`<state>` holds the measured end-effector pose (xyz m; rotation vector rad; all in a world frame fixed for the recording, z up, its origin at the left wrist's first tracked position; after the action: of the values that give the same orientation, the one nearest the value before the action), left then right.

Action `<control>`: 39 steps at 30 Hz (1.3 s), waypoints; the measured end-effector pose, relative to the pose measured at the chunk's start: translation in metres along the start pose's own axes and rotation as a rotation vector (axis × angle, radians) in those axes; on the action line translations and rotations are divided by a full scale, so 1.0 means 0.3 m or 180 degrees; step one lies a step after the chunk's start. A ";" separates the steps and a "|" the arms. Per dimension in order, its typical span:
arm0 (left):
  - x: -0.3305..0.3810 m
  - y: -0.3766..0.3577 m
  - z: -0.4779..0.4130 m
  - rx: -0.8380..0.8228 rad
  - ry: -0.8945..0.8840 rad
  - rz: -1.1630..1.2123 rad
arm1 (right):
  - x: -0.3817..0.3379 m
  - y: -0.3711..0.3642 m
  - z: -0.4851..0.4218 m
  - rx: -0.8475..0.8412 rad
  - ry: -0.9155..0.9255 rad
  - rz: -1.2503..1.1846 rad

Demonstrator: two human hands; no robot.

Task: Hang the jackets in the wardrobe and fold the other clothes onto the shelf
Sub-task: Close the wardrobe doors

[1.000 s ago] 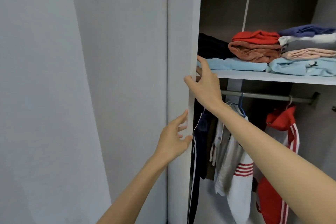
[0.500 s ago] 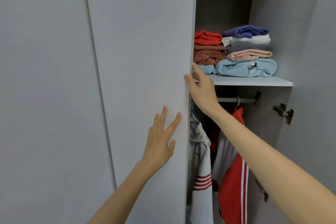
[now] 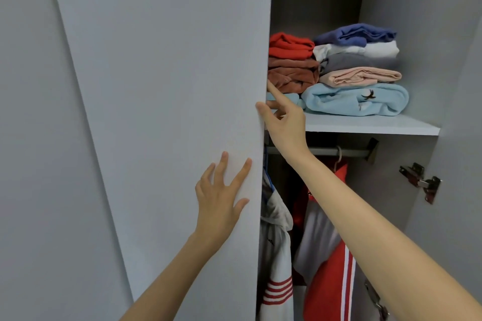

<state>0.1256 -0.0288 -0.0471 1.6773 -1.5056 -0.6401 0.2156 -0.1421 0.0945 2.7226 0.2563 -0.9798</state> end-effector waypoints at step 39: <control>0.247 0.248 0.168 -0.0482 -0.0390 0.1432 | -0.381 0.322 0.375 -0.0163 -0.0642 0.0948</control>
<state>0.0550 -0.1119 -0.0060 1.1479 -1.7975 -0.5993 0.0842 -0.2753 0.0997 2.4952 -0.1536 -1.1276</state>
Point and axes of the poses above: each hand's wrist, its own z-axis away from the middle knuckle, its own y-axis out of the back of the hand, x = y × z, the point moved 4 cm from there along -z, towards the middle knuckle, and after that the axes turned 6 degrees about -x, right-handed, at the moved point
